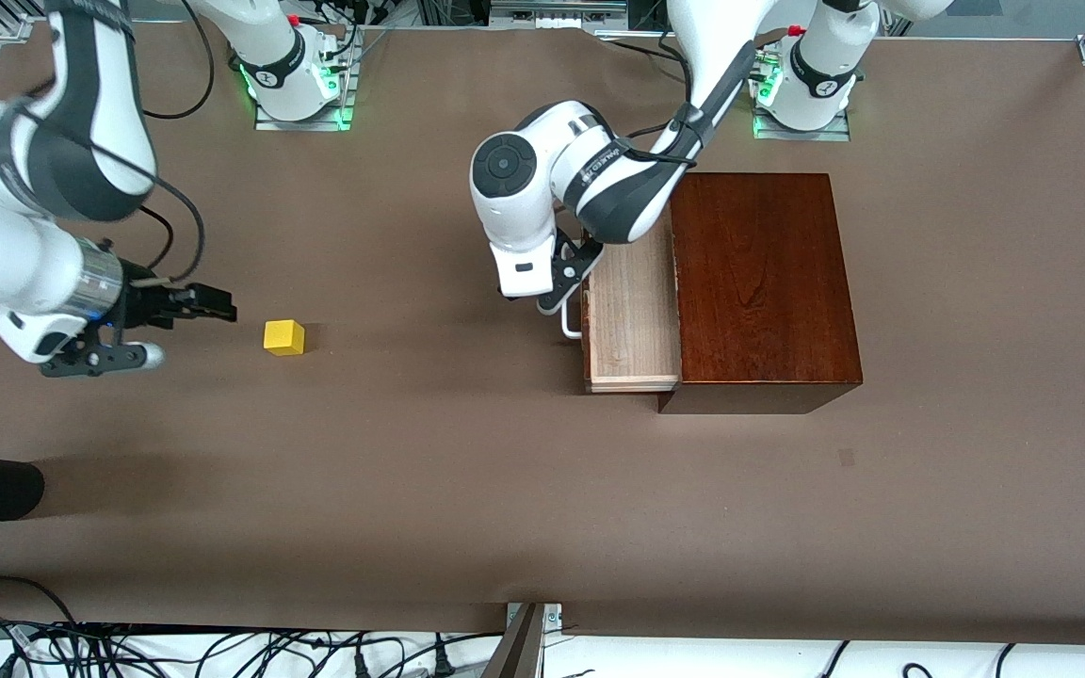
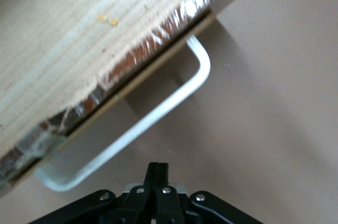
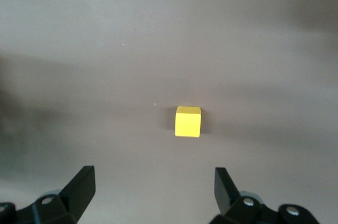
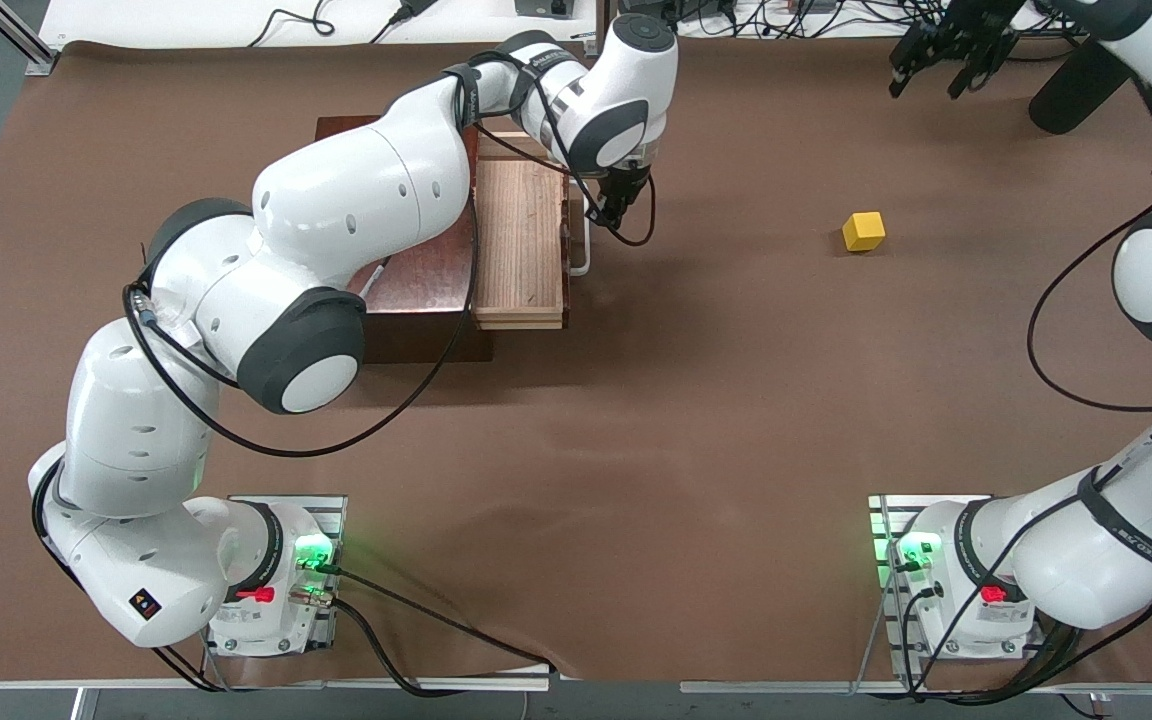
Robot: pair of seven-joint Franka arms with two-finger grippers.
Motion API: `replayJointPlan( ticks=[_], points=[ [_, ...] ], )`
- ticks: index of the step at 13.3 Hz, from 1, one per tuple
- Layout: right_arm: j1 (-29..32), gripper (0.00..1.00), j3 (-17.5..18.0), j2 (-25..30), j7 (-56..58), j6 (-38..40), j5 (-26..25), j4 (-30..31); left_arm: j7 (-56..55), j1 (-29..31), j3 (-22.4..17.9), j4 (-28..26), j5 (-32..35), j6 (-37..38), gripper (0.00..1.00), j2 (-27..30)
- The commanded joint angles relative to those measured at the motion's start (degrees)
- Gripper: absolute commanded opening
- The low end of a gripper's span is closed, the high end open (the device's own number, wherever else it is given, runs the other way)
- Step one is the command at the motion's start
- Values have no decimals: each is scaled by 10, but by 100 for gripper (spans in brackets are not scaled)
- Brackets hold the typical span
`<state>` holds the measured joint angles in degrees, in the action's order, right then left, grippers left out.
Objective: Open drawer, take yellow block, close drawer
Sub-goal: 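Place the cube with the right gripper while the left gripper pushes the drawer, then push the drawer fully shut with the left gripper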
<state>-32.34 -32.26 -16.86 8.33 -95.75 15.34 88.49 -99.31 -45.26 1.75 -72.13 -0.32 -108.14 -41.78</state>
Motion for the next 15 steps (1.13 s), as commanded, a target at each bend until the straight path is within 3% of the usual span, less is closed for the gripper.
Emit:
replayJointPlan(
  ticks=[1, 7, 10, 12, 14, 15],
  points=[
    [0, 100, 3, -1, -4, 60, -22, -81, -4, 4, -9, 3, 1, 14, 0, -1],
    [17, 100, 7, 30, -3, 108, -38, -97, 44, 8, -18, -6, 15, 28, 0, 5],
    [123, 100, 124, 41, -3, 114, -57, -96, 91, 10, -41, -12, 15, 49, 0, 13],
    [145, 100, 161, 64, -5, 115, -93, -83, 104, 17, -48, -13, 15, 64, 0, 18],
    [223, 100, 260, 109, -7, 97, -125, -29, 113, 23, -49, -18, 15, 78, 0, 19],
    [235, 100, 283, 131, -11, 77, -144, 4, 124, 25, -50, -25, 15, 79, 0, 26]
  ],
)
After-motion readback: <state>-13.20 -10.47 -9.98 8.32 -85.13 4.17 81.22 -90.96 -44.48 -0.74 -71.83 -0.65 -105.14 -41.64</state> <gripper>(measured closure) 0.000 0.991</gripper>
